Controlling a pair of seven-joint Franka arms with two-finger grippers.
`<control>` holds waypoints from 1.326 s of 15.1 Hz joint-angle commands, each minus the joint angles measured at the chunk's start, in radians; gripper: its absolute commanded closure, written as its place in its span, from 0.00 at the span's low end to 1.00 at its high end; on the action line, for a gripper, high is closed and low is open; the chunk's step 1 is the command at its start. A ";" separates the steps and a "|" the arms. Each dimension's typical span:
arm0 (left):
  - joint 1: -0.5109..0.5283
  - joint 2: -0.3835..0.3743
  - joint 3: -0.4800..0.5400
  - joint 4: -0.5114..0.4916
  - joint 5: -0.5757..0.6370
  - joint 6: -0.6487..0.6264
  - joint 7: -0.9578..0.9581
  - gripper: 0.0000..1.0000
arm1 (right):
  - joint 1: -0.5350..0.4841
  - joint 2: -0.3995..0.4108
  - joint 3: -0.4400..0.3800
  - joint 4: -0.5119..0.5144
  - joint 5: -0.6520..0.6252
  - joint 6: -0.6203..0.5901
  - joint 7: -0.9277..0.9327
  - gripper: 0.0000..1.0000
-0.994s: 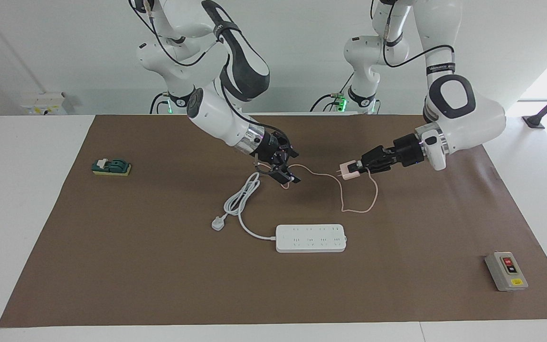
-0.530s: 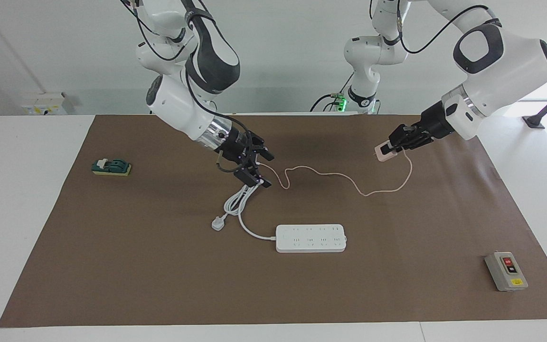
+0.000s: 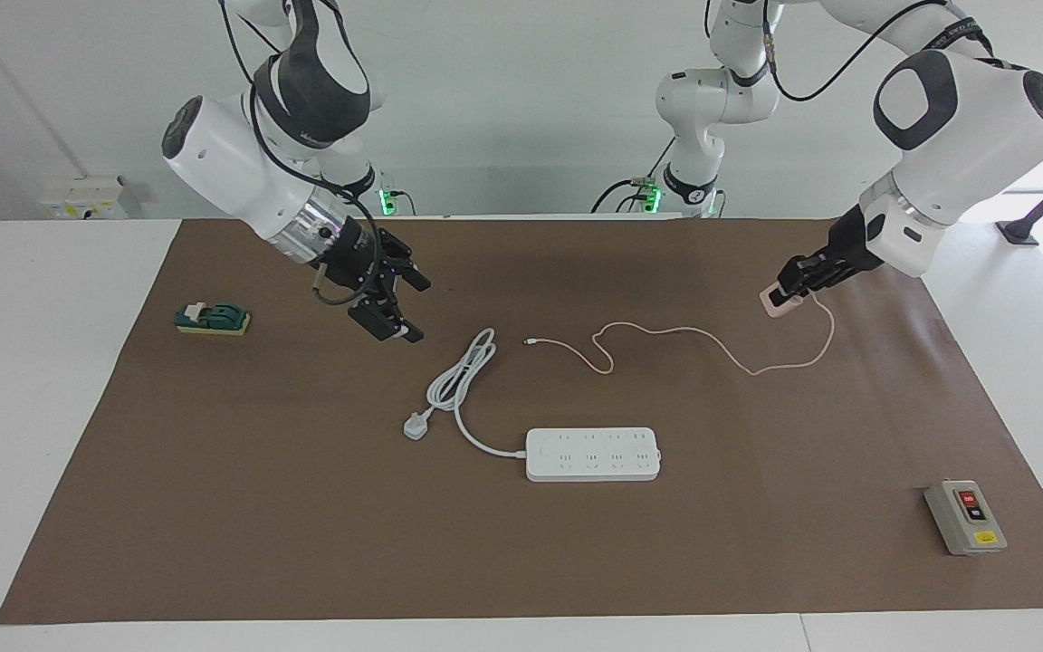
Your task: Plug charger into power strip
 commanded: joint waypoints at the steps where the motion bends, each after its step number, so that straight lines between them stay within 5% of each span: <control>1: -0.020 0.008 -0.009 0.011 0.089 0.063 -0.056 1.00 | -0.067 -0.043 0.010 -0.010 -0.105 -0.095 -0.151 0.00; 6: -0.084 0.011 -0.009 -0.004 0.093 0.092 -0.373 1.00 | -0.162 -0.091 0.010 -0.010 -0.271 -0.243 -0.536 0.00; 13: -0.122 0.019 -0.008 -0.006 0.113 0.137 -0.893 1.00 | -0.196 -0.119 0.009 -0.005 -0.533 -0.267 -1.111 0.00; 16: -0.188 0.072 -0.011 -0.003 0.163 0.190 -1.066 1.00 | -0.234 -0.119 0.010 0.019 -0.578 -0.283 -1.343 0.00; 20: -0.262 0.244 -0.008 0.103 0.180 0.247 -1.286 1.00 | -0.262 -0.099 0.015 0.139 -0.637 -0.393 -1.500 0.00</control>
